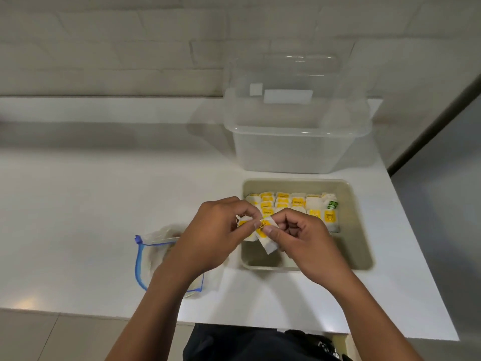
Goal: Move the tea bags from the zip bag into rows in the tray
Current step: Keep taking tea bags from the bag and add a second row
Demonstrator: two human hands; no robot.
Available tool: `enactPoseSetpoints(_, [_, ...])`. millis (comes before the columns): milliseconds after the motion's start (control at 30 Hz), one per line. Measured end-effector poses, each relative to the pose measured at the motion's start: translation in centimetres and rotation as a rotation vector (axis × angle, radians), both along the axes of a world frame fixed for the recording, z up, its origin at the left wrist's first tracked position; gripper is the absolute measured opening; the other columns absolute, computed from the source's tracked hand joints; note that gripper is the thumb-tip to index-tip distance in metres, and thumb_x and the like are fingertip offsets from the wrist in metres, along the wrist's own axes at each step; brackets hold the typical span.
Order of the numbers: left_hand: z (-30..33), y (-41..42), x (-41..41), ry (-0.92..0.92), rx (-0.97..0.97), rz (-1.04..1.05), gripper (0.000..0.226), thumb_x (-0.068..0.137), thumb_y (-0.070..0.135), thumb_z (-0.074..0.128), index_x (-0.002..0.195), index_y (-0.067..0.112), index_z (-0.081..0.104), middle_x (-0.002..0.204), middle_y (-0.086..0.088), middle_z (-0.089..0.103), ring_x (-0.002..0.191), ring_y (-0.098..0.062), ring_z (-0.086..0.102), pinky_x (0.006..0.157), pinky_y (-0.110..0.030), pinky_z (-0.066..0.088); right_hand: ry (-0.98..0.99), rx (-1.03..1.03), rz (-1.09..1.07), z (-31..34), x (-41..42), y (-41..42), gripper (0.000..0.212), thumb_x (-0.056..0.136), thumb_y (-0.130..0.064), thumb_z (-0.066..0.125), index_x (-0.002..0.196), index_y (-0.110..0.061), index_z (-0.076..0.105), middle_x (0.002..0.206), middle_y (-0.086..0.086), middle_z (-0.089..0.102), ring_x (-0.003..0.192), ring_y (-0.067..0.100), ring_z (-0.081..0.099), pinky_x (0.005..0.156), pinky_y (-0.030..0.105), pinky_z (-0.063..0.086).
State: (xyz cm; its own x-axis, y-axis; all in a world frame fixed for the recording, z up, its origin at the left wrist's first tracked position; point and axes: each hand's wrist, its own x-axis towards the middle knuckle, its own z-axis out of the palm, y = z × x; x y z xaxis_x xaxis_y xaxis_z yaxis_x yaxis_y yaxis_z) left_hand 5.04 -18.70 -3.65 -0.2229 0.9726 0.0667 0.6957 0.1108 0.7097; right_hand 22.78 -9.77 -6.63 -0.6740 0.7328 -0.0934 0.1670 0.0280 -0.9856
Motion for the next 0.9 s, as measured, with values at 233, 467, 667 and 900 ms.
enactPoseSetpoints(233, [-0.3, 4.6, 2.1, -0.144, -0.11, -0.075, 0.006, 0.091, 0.027, 0.073, 0.09, 0.022, 0.076, 0.049, 0.026, 0.049, 0.044, -0.002, 0.041, 0.049, -0.01, 0.029, 0.038, -0.045, -0.137, 0.5, 2.7, 2.5, 0.007, 0.092, -0.007, 0.068, 0.085, -0.006, 0.07, 0.062, -0.003, 0.058, 0.054, 0.003, 0.053, 0.052, 0.013, 0.042])
enactPoseSetpoints(467, [-1.8, 9.5, 3.2, 0.075, -0.278, -0.284, 0.01, 0.091, 0.035, 0.069, 0.09, 0.027, 0.075, 0.065, 0.012, 0.055, 0.059, -0.002, 0.048, 0.055, -0.019, 0.037, -0.412, 0.181, -0.126, -1.7, 4.4, 5.5, 0.008, 0.088, -0.032, 0.072, 0.082, -0.031, 0.068, 0.08, -0.011, 0.067, 0.051, 0.01, 0.056, 0.055, 0.029, 0.047])
enactPoseSetpoints(667, [-3.5, 11.7, 4.5, 0.213, -0.329, -0.385, 0.013, 0.091, 0.04, 0.067, 0.095, 0.03, 0.075, 0.067, 0.017, 0.048, 0.077, -0.008, 0.046, 0.067, -0.028, 0.038, -0.637, 0.366, -0.01, -1.5, 4.7, 6.8, 0.013, 0.086, -0.023, 0.073, 0.077, -0.03, 0.066, 0.079, -0.013, 0.064, 0.077, 0.001, 0.058, 0.068, 0.015, 0.044])
enactPoseSetpoints(900, [-5.4, 11.1, 4.2, 0.213, -0.342, -0.284, 0.013, 0.087, 0.043, 0.07, 0.097, 0.035, 0.068, 0.079, 0.016, 0.051, 0.085, -0.009, 0.05, 0.081, -0.033, 0.052, -1.007, 0.331, 0.196, -1.7, 4.8, 8.5, 0.019, 0.085, -0.018, 0.072, 0.07, -0.027, 0.063, 0.076, -0.008, 0.059, 0.077, 0.013, 0.057, 0.064, 0.024, 0.046])
